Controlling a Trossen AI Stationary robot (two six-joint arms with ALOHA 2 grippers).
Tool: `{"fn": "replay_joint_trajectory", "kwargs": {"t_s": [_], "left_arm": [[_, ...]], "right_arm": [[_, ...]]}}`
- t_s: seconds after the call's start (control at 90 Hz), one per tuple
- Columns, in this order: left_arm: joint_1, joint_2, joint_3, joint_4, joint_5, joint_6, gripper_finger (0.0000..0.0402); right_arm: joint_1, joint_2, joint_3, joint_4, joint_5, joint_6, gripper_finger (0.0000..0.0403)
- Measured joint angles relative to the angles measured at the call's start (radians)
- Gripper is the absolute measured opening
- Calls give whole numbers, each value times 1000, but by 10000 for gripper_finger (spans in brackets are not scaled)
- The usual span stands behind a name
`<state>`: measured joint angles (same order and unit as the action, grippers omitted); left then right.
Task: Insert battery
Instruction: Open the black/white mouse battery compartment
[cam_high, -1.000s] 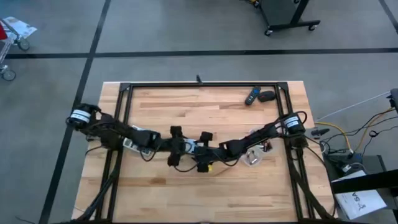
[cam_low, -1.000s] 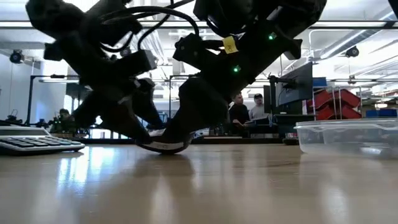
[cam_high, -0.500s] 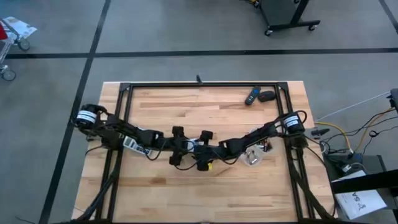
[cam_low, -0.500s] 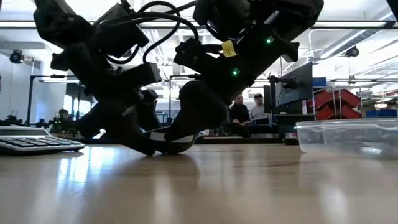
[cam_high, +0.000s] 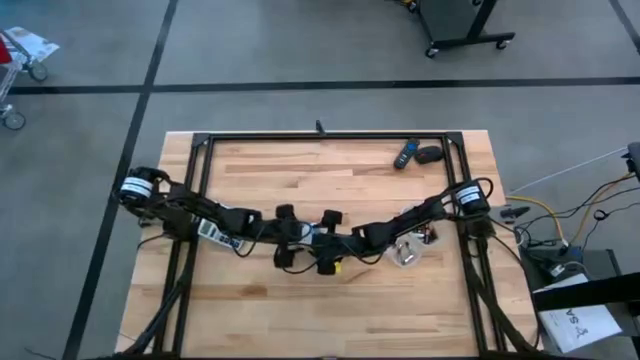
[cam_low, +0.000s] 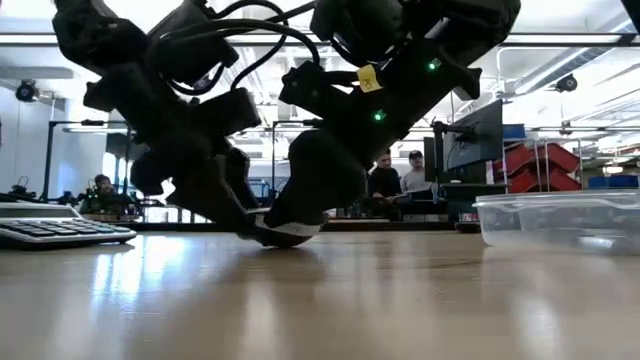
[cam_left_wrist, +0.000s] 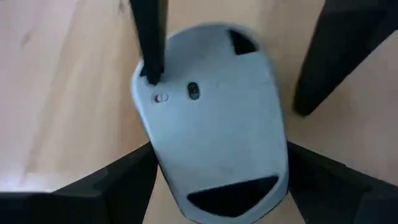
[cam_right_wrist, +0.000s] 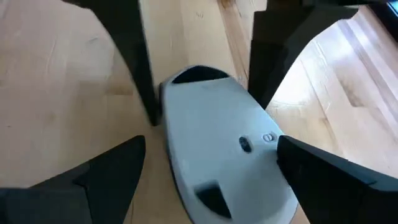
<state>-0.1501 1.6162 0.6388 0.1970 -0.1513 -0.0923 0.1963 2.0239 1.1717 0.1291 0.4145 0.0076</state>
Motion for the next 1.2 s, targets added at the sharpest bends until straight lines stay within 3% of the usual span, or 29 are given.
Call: {"fn": "replay_joint_trajectory", "kwargs": {"t_s": [0.478,0.7,0.978,1.078,1.2], "left_arm": [[1,50,0,47,-60,-78,308],[2,50,0,49,-75,-86,308],[-2,50,0,48,-121,-105,292],[-3,50,0,48,-124,-105,258],[-3,50,0,48,-128,-105,256]], "right_arm": [[2,-6,-1,-6,-4,13,348],[7,-82,17,-68,-56,62,348],[18,-87,13,-120,-90,132,347],[18,-87,13,-129,-111,157,335],[21,-87,14,-126,-112,150,299]]}}
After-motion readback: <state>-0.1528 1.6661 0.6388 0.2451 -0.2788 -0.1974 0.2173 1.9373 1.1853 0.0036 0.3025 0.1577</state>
